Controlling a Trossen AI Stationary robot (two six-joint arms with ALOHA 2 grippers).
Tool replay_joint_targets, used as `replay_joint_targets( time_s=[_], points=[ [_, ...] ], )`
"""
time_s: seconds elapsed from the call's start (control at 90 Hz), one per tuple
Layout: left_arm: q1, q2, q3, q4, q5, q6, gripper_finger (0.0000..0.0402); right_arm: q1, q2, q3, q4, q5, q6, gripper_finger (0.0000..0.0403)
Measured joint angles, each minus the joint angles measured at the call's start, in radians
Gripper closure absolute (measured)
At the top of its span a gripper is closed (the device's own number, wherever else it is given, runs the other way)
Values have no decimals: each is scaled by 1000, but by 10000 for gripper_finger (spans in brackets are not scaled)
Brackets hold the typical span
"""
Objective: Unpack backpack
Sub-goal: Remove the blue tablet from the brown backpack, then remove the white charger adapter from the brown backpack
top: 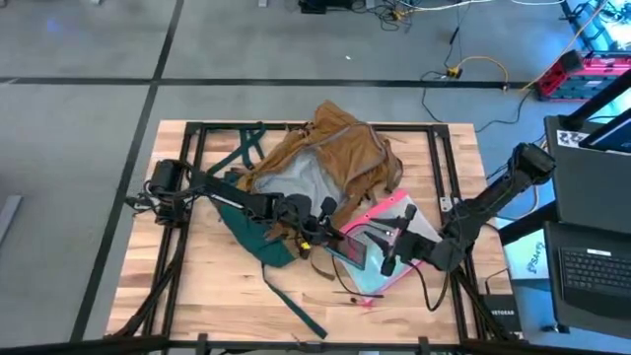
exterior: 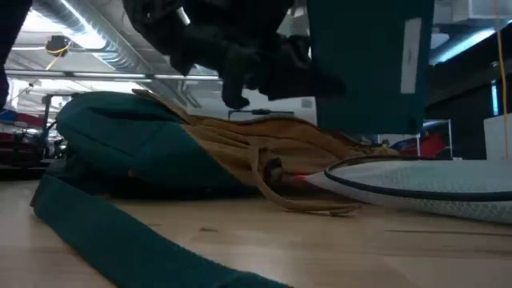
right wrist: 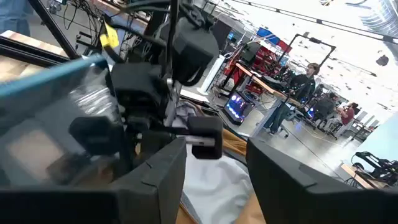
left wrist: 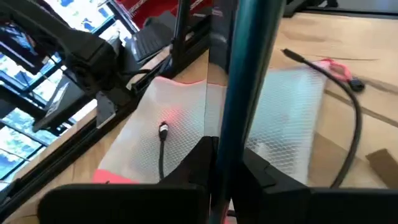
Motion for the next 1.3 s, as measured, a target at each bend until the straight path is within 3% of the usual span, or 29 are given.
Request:
replay_joint_targets(
  time_s=[0.178, 0.356, 0.644, 0.922, 1.3],
  points=[
    [3, 7, 0, 6, 18, -20, 351, 0, 0, 0, 1, 0, 0, 249],
    [1, 5, 2, -21, 48, -42, 284, 0, 0, 0, 1, 0, 3, 249],
    [1, -1, 2, -20, -48, -55, 204, 0, 0, 0, 1, 0, 13, 249],
    [1, -38, 2, -55, -90, -27, 180, 0, 1, 0, -25, 0, 52, 249],
    [5, -216, 2, -273, -307, 12, 178, -1, 3, 0, -129, 0, 174, 249]
  ],
)
